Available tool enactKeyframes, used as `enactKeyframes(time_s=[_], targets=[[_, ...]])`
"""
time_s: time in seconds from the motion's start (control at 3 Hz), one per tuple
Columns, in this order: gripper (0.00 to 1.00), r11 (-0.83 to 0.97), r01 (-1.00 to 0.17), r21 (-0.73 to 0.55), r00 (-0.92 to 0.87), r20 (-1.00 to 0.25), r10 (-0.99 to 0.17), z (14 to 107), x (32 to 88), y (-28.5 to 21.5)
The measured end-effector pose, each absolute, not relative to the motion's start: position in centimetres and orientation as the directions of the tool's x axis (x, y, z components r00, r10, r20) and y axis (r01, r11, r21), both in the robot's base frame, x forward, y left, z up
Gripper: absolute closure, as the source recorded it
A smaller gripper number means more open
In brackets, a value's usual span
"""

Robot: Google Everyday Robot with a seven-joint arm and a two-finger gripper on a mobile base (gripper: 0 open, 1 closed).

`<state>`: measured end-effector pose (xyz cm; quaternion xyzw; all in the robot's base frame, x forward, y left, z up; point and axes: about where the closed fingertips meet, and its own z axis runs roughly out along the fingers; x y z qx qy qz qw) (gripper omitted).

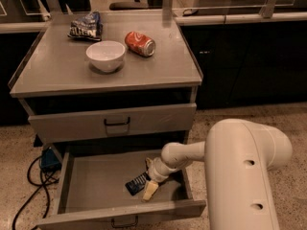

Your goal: Pick rxbar blueberry from middle drawer and place on counter

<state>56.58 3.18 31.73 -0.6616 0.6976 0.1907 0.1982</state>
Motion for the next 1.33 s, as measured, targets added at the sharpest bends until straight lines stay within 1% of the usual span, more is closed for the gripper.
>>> enactKeyframes(time_s=[0.67,1.0,1.33], targets=[[0.0,0.022,-1.0,0.001,-0.018,-0.634,-0.773,32.02,55.96,3.5],[0.0,0.022,-1.0,0.001,-0.018,-0.634,-0.773,32.02,55.95,3.51],[0.18,0.022,-1.0,0.001,-0.018,-0.634,-0.773,32.01,55.95,3.51]])
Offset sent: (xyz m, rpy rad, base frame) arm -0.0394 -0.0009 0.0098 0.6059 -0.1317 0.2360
